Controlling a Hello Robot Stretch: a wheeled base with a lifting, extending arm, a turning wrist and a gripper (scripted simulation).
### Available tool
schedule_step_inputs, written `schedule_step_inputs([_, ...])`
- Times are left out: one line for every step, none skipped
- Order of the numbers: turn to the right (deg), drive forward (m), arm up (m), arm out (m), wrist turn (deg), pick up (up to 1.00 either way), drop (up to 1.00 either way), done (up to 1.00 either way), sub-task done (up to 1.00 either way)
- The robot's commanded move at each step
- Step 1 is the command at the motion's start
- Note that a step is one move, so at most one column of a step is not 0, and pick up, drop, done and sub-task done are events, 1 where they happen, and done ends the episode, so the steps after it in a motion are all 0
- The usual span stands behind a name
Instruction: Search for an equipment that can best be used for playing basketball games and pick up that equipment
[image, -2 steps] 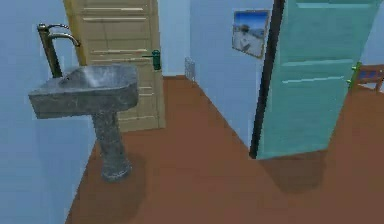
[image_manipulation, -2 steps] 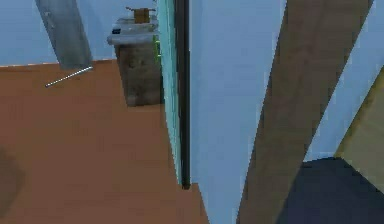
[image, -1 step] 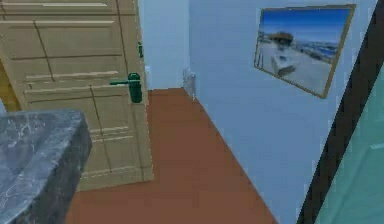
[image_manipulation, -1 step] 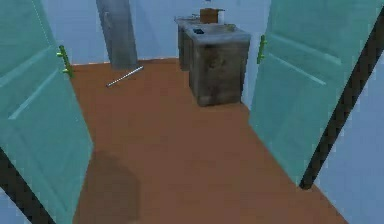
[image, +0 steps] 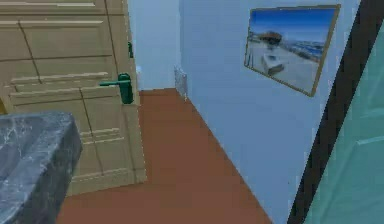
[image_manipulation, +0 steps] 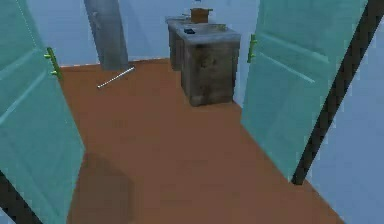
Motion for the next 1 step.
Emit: schedule_step_inputs([27.0, 0.0, 0.0, 0.0, 0.0, 0.0, 0.0, 0.0, 0.0])
